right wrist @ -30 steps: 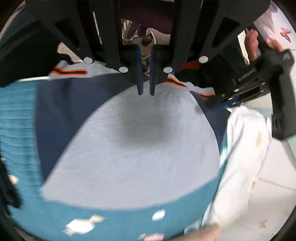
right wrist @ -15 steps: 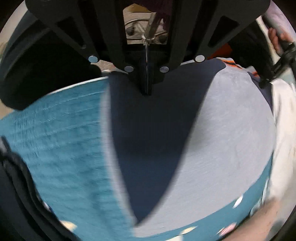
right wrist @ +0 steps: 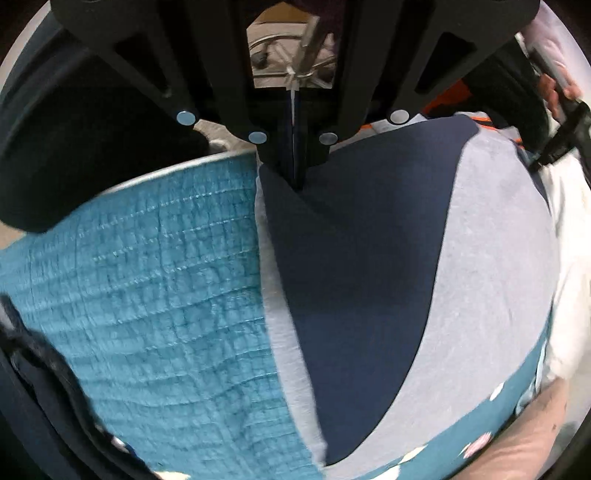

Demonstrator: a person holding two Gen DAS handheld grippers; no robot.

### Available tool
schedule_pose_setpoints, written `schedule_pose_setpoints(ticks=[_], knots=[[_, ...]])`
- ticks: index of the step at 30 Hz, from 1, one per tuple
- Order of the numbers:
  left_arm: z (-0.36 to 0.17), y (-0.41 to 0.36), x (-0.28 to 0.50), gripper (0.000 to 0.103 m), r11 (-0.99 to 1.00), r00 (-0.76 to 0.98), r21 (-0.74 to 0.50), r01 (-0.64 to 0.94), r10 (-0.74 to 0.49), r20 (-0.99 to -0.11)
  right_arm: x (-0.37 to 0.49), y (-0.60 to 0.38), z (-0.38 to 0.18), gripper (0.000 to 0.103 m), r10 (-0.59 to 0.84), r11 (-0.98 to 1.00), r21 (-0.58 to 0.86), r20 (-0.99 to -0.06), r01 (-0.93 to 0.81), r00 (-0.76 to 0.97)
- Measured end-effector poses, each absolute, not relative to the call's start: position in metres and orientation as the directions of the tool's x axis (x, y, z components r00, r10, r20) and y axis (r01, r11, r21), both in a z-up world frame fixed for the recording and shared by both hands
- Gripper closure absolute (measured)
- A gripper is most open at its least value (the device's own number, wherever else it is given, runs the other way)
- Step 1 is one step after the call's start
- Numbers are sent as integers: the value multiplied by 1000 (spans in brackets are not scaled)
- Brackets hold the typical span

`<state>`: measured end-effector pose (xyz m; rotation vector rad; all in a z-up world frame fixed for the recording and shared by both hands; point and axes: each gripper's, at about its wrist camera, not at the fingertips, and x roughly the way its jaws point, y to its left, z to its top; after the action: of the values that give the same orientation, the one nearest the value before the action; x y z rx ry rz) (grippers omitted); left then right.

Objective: Fold large clothes

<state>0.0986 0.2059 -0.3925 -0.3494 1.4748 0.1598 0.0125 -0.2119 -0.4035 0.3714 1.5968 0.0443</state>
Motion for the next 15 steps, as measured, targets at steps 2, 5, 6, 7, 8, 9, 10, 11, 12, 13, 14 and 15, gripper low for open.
schedule_pose_setpoints(ticks=[2, 5, 6, 7, 8, 9, 10, 11, 12, 13, 14, 15], knots=[[-388, 201, 99, 101, 949, 86, -112, -296, -91, -992, 10, -211, -396, 103, 252, 947, 242, -967, 213, -22], [-371, 193, 107, 100, 950, 93, -123, -285, -100, -991, 11, -207, -369, 100, 297, 931, 294, -955, 215, 21], [-363, 187, 110, 100, 952, 113, -139, -273, -112, -987, 20, -208, -358, 100, 314, 926, 316, -949, 207, 43], [-354, 181, 113, 100, 954, 134, -148, -260, -116, -984, 24, -200, -344, 100, 328, 925, 336, -942, 179, 73], [-345, 175, 117, 100, 957, 153, -156, -244, -121, -981, 29, -189, -334, 100, 335, 927, 345, -938, 146, 90], [-339, 171, 120, 100, 959, 167, -167, -228, -131, -977, 33, -180, -329, 98, 342, 928, 352, -935, 123, 100], [-333, 163, 125, 100, 960, 181, -187, -208, -150, -972, 40, -166, -322, 98, 363, 924, 373, -925, 89, 108], [-331, 156, 129, 100, 960, 186, -204, -192, -168, -968, 48, -156, -320, 98, 381, 918, 389, -918, 69, 106], [-330, 144, 136, 100, 961, 185, -218, -170, -186, -965, 52, -148, -321, 98, 390, 917, 396, -915, 51, 102], [-331, 138, 137, 100, 963, 179, -224, -153, -195, -964, 59, -128, -322, 98, 391, 919, 395, -915, 22, 97], [-333, 127, 143, 100, 963, 174, -231, -136, -206, -963, 63, -121, -321, 98, 399, 916, 400, -912, -1, 94], [-338, 112, 151, 100, 962, 161, -252, -108, -234, -959, 68, -109, -324, 99, 420, 908, 419, -904, -30, 84]])
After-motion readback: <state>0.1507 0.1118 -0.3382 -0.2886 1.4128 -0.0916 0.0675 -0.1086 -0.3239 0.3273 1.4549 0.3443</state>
